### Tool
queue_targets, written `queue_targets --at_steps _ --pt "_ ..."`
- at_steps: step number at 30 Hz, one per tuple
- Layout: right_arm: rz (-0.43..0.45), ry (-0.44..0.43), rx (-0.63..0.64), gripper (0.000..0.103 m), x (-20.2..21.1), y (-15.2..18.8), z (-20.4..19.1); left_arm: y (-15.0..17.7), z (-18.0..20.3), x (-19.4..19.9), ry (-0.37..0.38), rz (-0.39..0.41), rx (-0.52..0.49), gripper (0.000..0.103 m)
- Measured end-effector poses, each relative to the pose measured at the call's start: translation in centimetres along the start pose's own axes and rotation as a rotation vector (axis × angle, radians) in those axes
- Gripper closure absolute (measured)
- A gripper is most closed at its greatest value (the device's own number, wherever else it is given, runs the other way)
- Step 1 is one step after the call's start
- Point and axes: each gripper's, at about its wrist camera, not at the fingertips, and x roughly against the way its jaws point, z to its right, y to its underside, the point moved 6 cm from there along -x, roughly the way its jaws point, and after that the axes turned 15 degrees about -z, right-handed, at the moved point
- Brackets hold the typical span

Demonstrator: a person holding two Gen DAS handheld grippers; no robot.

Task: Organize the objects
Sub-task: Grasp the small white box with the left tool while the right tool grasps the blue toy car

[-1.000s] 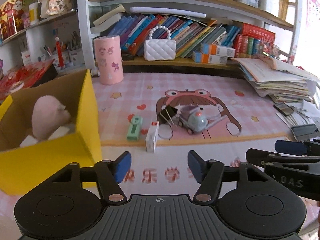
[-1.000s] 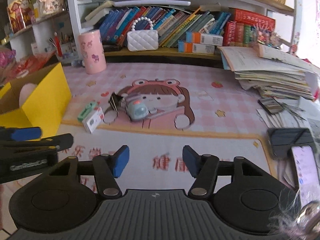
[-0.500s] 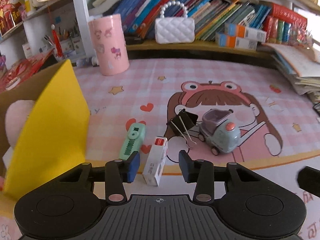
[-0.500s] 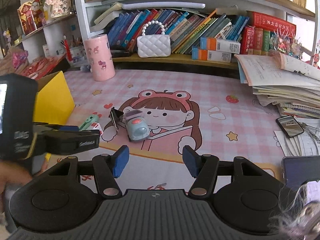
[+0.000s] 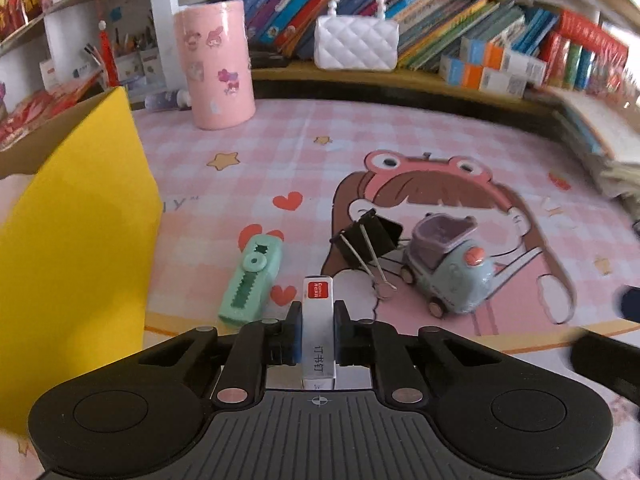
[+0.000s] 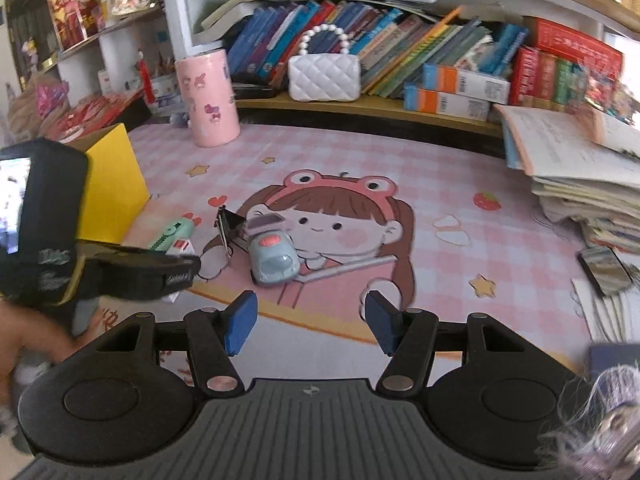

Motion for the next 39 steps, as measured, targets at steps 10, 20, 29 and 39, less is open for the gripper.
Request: queue_targets --at_steps 10,20,29,39 --pt "-0.072 -0.034 0.118 0.049 -6.2 -3.5 -1.9 4.6 -0.1 7.0 0.066 0.013 -0.065 0.090" --pt "-0.093 -0.025 0.161 0.056 -10.1 -4.9 -2.9 7.3 -2.4 9.1 0.084 -0.014 -0.017 0.090" --pt "-0.093 -0.013 0.114 0.063 -7.1 -3.8 -2.9 8.1 -3.5 10.5 0.118 0.013 0.005 0.090" --pt "-0.115 -0.084 -0.108 0.063 1.0 1.4 -5.2 9.4 -6.3 12.4 0.156 0.061 0.041 0.090"
